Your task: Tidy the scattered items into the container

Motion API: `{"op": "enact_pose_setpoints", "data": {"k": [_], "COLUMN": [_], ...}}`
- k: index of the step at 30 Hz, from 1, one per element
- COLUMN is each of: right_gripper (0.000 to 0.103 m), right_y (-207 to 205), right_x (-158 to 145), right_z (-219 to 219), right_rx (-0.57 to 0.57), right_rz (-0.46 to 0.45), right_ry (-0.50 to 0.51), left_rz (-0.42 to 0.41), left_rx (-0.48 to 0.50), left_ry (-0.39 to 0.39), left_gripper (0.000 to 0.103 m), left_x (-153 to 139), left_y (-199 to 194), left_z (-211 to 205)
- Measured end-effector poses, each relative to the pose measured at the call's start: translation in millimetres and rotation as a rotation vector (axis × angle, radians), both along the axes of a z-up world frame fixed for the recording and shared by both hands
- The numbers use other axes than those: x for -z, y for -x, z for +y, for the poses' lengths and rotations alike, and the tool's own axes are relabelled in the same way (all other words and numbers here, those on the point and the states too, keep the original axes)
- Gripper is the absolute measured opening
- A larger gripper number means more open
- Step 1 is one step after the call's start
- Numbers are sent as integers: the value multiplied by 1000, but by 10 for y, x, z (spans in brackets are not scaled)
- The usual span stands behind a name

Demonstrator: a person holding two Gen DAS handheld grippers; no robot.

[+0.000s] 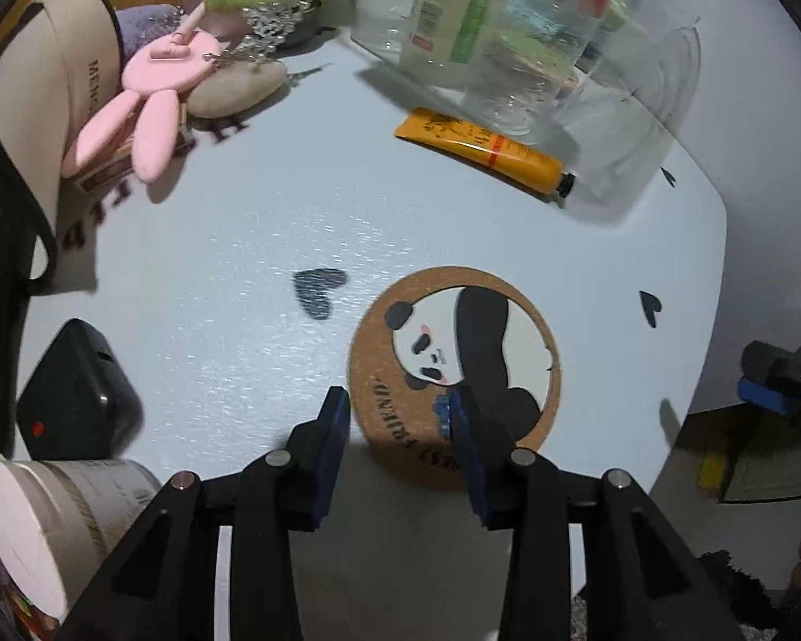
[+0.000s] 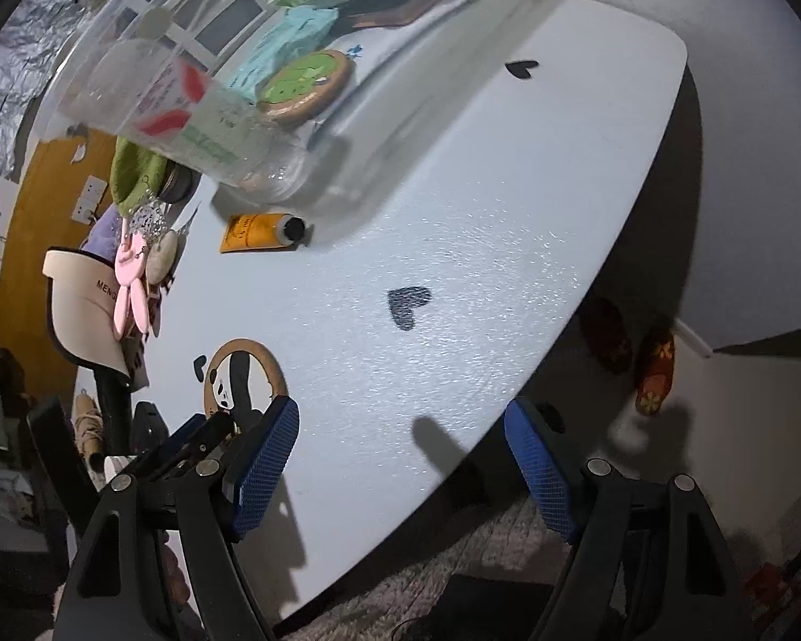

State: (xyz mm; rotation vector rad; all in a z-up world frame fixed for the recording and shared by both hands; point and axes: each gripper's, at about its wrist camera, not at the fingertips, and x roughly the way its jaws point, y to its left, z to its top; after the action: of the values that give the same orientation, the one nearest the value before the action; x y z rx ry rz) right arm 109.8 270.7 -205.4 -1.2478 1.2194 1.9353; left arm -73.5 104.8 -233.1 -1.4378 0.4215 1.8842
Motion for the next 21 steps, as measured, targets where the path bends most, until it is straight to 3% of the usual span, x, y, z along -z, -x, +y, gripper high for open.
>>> {"op": "enact_pose_setpoints", "data": {"k": [9,16,18,21], "right_gripper": [80,79,68,65], "right_y": [-315,-525,-545,-558], "right_x": [310,478,528,610], "right_z": [203,384,436,497], "right_rx": [46,116,127,139], "right_rz": [-8,86,125,161], "right_ry": [98,169,194,222], "left_rz": [19,35,33,34], "left_rx": [123,248,271,313], "left_ry": [-9,-25,-28,-31], "left_gripper": [39,39,39,39], "left_x": [0,-6,-7,-10], "left_y": [-372,-649,-700,-775], "left_z": [473,901,986,1103]}}
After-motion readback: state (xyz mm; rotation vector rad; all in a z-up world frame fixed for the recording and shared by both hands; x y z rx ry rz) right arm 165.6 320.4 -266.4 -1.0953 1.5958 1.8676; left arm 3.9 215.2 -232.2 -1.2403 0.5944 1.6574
